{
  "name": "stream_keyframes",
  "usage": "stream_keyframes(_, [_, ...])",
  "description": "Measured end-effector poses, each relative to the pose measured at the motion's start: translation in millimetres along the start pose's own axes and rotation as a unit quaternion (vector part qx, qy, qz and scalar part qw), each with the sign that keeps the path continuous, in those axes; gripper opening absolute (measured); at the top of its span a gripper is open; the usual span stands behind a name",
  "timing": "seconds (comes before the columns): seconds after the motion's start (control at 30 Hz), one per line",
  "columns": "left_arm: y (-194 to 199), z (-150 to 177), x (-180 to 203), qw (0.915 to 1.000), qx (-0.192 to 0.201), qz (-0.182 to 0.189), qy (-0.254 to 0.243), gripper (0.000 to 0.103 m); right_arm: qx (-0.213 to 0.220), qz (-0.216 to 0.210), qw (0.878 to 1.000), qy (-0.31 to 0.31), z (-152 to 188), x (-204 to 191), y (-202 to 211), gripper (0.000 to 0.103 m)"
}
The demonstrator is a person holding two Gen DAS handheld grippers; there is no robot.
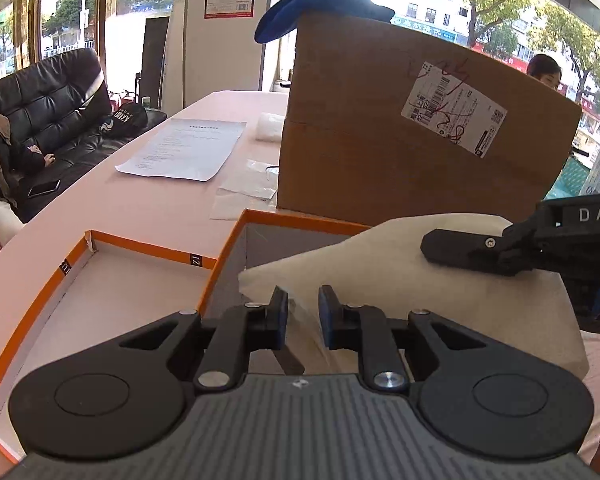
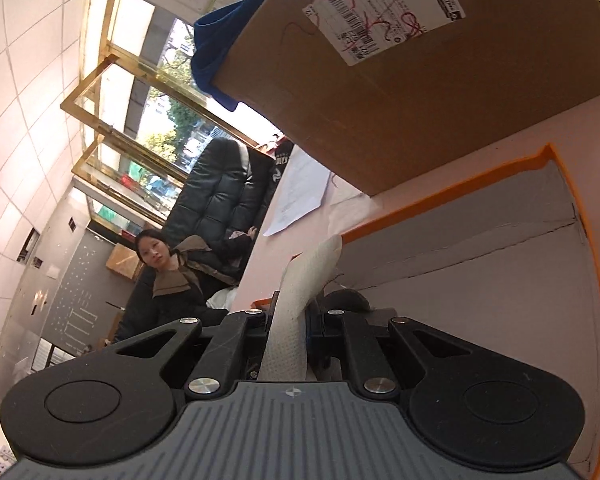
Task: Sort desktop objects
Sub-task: 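Carry the white cloth bag with the right gripper over the orange-rimmed box, then lower the cloth bag into the box and open the right gripper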
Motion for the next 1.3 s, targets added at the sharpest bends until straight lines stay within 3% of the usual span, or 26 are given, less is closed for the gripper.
stream_keyframes(0.1, [-33, 5, 18, 0.9987, -0.04, -0.016, -0.027, 0.015, -0.015, 0.051, 0.998, -0.013, -4, 28, -9, 0.008])
stream_keyframes(0.23, [-61, 17, 28, 0.9969, -0.066, -0.02, -0.037, 0.015, -0.037, 0.114, 0.993, 0.015, -7, 55, -21, 0.008])
stream_keyframes(0.33, [-72, 21, 29, 0.9961, -0.073, -0.015, -0.046, 0.015, -0.047, 0.134, 0.989, 0.05, -7, 55, -27, 0.008])
stream_keyframes(0.47, [-74, 22, 30, 0.9956, -0.065, -0.029, -0.061, 0.017, -0.074, 0.189, 0.972, 0.117, -5, 47, -46, 0.008])
stream_keyframes(0.57, [-75, 19, 28, 0.9953, -0.063, -0.034, -0.065, 0.036, -0.114, 0.227, 0.955, 0.154, -2, 44, -59, 0.014])
stream_keyframes(0.7, [-67, 13, 27, 0.9965, -0.05, -0.022, -0.062, 0.085, -0.155, 0.257, 0.936, 0.182, 4, 41, -67, 0.027])
stream_keyframes(0.73, [-66, 12, 28, 0.9966, -0.046, -0.023, -0.064, 0.085, -0.162, 0.26, 0.934, 0.184, 4, 41, -68, 0.04])
stream_keyframes(0.83, [-61, 11, 30, 0.9956, -0.027, -0.04, -0.081, 0.085, -0.185, 0.27, 0.925, 0.191, 1, 40, -70, 0.061])
stream_keyframes(0.9, [-56, 11, 29, 0.9945, -0.01, -0.045, -0.094, 0.085, -0.192, 0.272, 0.922, 0.198, 1, 39, -70, 0.068])
stream_keyframes(1.1, [-39, 4, 10, 0.9965, 0.013, -0.026, -0.079, 0.086, -0.176, 0.282, 0.914, 0.233, -5, 17, -55, 0.073])
stream_keyframes(1.2, [-36, 2, 3, 0.9979, 0.015, -0.01, -0.062, 0.087, -0.139, 0.304, 0.901, 0.277, -10, -6, -43, 0.078])
stream_keyframes(1.27, [-36, 4, 3, 0.9984, 0.01, -0.001, -0.056, 0.087, -0.115, 0.314, 0.894, 0.299, -11, -17, -31, 0.077])
stream_keyframes(1.3, [-37, 5, 4, 0.9984, 0.008, 0.003, -0.056, 0.087, -0.104, 0.32, 0.892, 0.303, -12, -20, -26, 0.068])
Point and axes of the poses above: each gripper's, at about its wrist camera, not at the fingertips, and y roughly against the way its jaws point, x to its right, z to its underside, the point moved 2 cm from there along -y, roughly the way its jaws point, and after that the axes turned 11 degrees about y, right-handed, at the moved point
